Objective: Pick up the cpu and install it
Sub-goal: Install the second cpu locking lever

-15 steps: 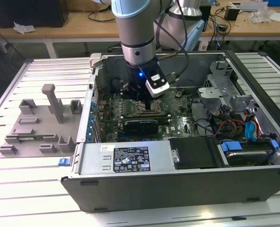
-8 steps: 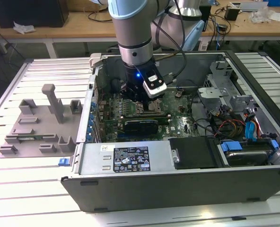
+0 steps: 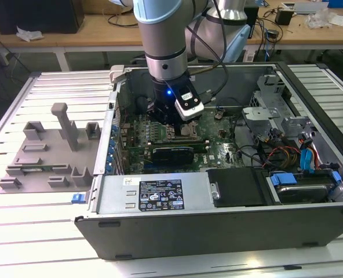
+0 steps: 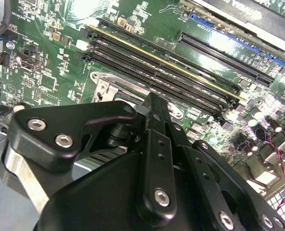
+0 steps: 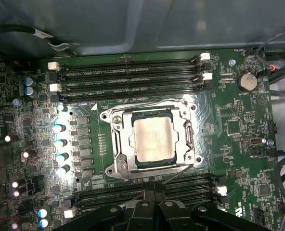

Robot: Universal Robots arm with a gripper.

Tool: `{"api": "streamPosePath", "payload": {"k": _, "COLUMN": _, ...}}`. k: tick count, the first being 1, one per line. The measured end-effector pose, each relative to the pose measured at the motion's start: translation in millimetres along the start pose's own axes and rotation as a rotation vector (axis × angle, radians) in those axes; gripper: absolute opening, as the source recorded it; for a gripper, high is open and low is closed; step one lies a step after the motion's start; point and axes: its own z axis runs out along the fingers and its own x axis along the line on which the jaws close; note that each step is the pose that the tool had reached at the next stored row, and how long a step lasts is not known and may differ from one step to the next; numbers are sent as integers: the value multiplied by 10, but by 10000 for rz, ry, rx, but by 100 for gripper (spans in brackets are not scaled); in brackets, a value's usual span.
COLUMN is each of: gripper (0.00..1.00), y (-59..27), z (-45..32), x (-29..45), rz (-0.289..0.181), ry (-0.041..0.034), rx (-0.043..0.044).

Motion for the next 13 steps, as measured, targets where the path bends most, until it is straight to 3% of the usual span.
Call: {"api": "streamPosePath", "payload": {"k": 13, "gripper": 11, "y": -3, "z": 17, "x": 21, "rz": 0, "ry": -1, "rx": -2}}
